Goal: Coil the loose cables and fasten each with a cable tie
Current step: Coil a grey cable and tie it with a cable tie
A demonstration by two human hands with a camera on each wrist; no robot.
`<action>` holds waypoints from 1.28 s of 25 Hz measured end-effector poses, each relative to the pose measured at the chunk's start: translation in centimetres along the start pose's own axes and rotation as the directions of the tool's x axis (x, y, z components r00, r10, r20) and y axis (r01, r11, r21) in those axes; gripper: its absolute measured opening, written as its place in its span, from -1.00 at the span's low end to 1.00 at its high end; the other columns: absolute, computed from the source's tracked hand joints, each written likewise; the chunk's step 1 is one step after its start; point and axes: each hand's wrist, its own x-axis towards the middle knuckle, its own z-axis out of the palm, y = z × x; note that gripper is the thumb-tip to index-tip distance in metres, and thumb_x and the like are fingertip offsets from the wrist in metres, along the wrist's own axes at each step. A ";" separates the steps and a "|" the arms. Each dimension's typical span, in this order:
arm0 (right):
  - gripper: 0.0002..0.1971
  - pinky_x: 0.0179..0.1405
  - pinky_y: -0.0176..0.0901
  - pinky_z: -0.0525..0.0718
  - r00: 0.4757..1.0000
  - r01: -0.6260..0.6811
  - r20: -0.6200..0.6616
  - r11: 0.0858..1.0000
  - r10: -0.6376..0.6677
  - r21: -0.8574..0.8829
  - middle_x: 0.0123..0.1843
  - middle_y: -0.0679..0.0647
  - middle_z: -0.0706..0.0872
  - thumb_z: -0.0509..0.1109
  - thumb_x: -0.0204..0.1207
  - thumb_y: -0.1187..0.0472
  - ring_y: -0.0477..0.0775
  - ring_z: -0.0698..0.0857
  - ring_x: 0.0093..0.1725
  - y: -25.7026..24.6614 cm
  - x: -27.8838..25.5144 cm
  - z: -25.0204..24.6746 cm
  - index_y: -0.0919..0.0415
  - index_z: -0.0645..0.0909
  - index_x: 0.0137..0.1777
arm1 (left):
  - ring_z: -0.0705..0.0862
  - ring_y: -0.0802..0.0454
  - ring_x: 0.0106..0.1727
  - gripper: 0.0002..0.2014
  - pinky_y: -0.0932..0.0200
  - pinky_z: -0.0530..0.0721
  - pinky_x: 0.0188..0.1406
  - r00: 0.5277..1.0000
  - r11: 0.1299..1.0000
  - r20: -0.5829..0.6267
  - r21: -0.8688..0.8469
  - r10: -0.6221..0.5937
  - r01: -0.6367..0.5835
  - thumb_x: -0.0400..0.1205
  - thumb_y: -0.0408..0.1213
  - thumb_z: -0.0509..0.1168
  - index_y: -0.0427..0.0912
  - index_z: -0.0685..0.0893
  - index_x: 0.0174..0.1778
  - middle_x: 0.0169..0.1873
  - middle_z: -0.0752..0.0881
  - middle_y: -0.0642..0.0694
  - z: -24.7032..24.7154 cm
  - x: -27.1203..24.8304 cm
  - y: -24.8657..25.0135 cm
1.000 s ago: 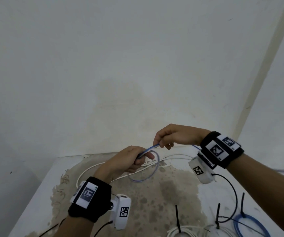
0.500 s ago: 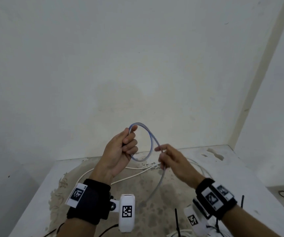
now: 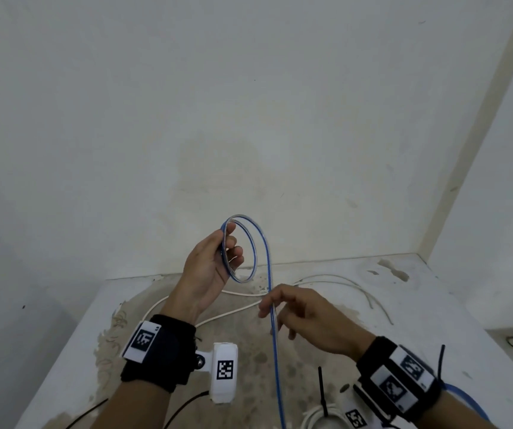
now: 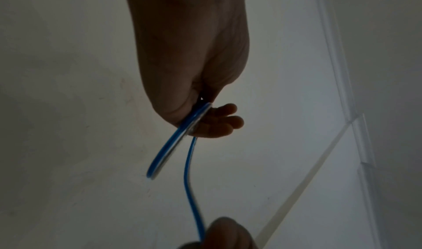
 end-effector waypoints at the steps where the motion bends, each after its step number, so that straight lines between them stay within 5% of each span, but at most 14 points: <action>1: -0.69 -0.23 -0.23 0.63 1.000 0.030 0.005 0.997 -0.030 -0.065 0.09 0.00 0.80 0.24 0.59 0.46 0.02 0.78 -0.13 -0.2 0.2 -0.2 0.04 0.65 0.10 | 0.65 0.13 -0.40 -0.69 0.28 0.69 -0.35 1.000 1.000 -0.005 -0.010 0.003 -0.003 0.80 -0.24 0.00 -0.20 0.66 0.14 -0.45 0.59 0.04 0.2 0.0 0.0; 3: -0.78 -0.22 -0.22 0.61 0.998 0.051 -0.017 0.995 -0.052 -0.088 0.01 0.07 0.81 0.33 0.60 0.37 -0.02 0.78 -0.14 -0.1 0.6 -0.4 0.02 0.63 0.07 | 0.73 0.10 -0.33 -0.69 0.25 0.75 -0.28 1.000 1.000 -0.013 -0.029 0.006 -0.006 0.80 -0.25 0.00 -0.22 0.65 0.15 -0.44 0.61 0.03 0.7 0.1 0.2; 6: -0.83 -0.29 -0.13 0.57 0.996 0.016 -0.089 0.995 -0.007 0.100 -0.11 0.16 0.79 0.26 0.72 0.33 0.01 0.75 -0.22 0.2 1.2 -0.8 0.06 0.63 0.07 | 0.83 -0.02 -0.18 -0.70 0.16 0.81 -0.19 1.000 0.999 -0.031 -0.043 0.001 -0.002 0.80 -0.27 0.01 -0.28 0.64 0.15 -0.42 0.64 -0.03 1.0 0.3 0.1; 11: -0.79 -0.35 -0.17 0.52 0.959 -0.011 -0.278 0.984 0.061 0.179 -0.40 -0.14 0.62 0.35 0.72 0.19 0.09 0.49 -0.39 -0.6 2.1 -0.8 0.26 0.78 -0.01 | 0.84 -0.16 -0.05 -0.71 -0.05 0.80 0.03 0.998 0.996 -0.034 0.069 -0.049 0.052 0.80 -0.29 0.00 -0.31 0.62 0.07 -0.31 0.75 -0.19 1.3 0.6 -2.5; 14: -0.71 -0.41 -0.06 0.60 0.957 -0.035 -0.270 0.969 0.102 0.243 -0.40 0.11 0.67 0.34 0.71 0.22 0.05 0.57 -0.43 -1.6 3.1 -0.4 0.45 0.72 -0.11 | 0.78 -0.14 -0.21 -0.73 -0.04 0.79 -0.21 0.991 0.954 -0.011 0.272 -0.130 0.128 0.78 -0.25 0.03 -0.23 0.63 0.04 -0.22 0.74 -0.20 1.5 0.1 -4.3; 18: -0.69 -0.64 -0.21 0.41 0.916 -0.170 -0.294 0.928 0.273 0.332 -0.41 0.13 0.68 0.37 0.67 0.17 -0.02 0.54 -0.59 -2.2 4.2 -1.2 0.46 0.69 -0.14 | 0.70 -0.24 -0.28 -0.73 -0.11 0.73 -0.15 0.980 0.912 0.106 0.393 -0.169 0.115 0.76 -0.20 0.04 -0.26 0.59 -0.02 -0.25 0.66 -0.30 2.0 -0.6 -5.2; 20: -0.63 -0.64 -0.28 0.26 0.910 -0.243 -0.213 0.875 0.355 0.420 -0.42 0.10 0.63 0.34 0.70 0.04 -0.04 0.41 -0.63 -2.2 4.3 -1.6 0.38 0.75 -0.08 | 0.74 -0.06 -0.34 -0.68 0.09 0.71 -0.36 0.987 0.829 0.023 0.547 -0.159 0.120 0.78 -0.19 0.02 -0.29 0.63 0.02 -0.20 0.73 -0.16 2.3 -0.7 -4.9; 22: -0.62 -0.60 -0.27 0.15 0.881 -0.286 -0.216 0.837 0.421 0.467 -0.47 0.05 0.47 0.33 0.70 -0.05 -0.04 0.28 -0.61 -1.8 4.2 -2.1 0.19 0.79 -0.20 | 0.59 0.05 -0.56 -0.66 0.23 0.48 -0.61 0.982 0.766 0.010 0.627 -0.187 0.139 0.79 -0.18 0.02 -0.31 0.64 0.06 -0.23 0.76 -0.09 2.2 -0.8 -4.5; 24: -0.65 -0.56 -0.23 0.21 0.846 -0.281 -0.356 0.900 0.396 0.333 -0.44 0.04 0.40 0.36 0.66 -0.08 -0.01 0.27 -0.55 -0.9 4.2 -3.0 0.15 0.72 -0.22 | 0.33 0.11 -0.64 -0.65 0.29 0.25 -0.65 0.960 0.777 0.047 0.598 -0.277 0.195 0.79 -0.22 0.03 -0.34 0.68 0.14 -0.35 0.71 -0.07 1.6 -0.9 -4.2; 26: -0.82 -0.35 -0.25 0.43 0.845 -0.239 -0.471 0.967 0.251 0.088 -0.26 0.01 0.54 0.41 0.64 -0.01 -0.01 0.49 -0.38 -0.1 4.0 -3.8 0.09 0.67 -0.06 | 0.22 0.17 -0.66 -0.64 0.32 0.14 -0.67 0.935 0.835 0.084 0.483 -0.345 0.265 0.78 -0.27 0.02 -0.36 0.69 0.18 -0.45 0.57 -0.01 1.2 -1.1 -3.8; 27: -0.92 -0.18 -0.28 0.50 0.868 -0.206 -0.460 0.978 0.188 0.011 -0.09 0.00 0.60 0.40 0.64 0.05 -0.04 0.60 -0.20 0.3 3.9 -4.1 -0.01 0.65 0.07 | 0.21 0.19 -0.67 -0.65 0.33 0.11 -0.70 0.924 0.864 0.104 0.405 -0.369 0.299 0.77 -0.29 0.01 -0.35 0.68 0.19 -0.48 0.51 0.01 1.3 -1.2 -3.6; 29: -0.77 0.08 -0.28 0.54 0.933 -0.163 -0.333 0.985 0.135 -0.056 0.15 0.00 0.59 0.33 0.68 0.11 -0.10 0.63 0.15 1.1 3.5 -3.9 -0.18 0.57 0.27 | 0.20 0.23 -0.71 -0.68 0.37 0.11 -0.76 0.907 0.900 0.151 0.267 -0.393 0.345 0.75 -0.32 0.02 -0.32 0.66 0.19 -0.51 0.44 0.03 1.5 -1.2 -3.0; 32: -0.85 0.22 -0.16 0.49 0.946 -0.173 -0.311 0.955 0.093 -0.241 0.19 -0.03 0.52 0.30 0.69 -0.05 -0.09 0.56 0.24 2.2 3.1 -3.3 -0.33 0.51 0.20 | 0.20 0.27 -0.74 -0.70 0.39 0.09 -0.80 0.898 0.917 0.191 0.146 -0.395 0.373 0.71 -0.34 0.04 -0.31 0.67 0.14 -0.53 0.40 0.04 1.6 -1.3 -2.4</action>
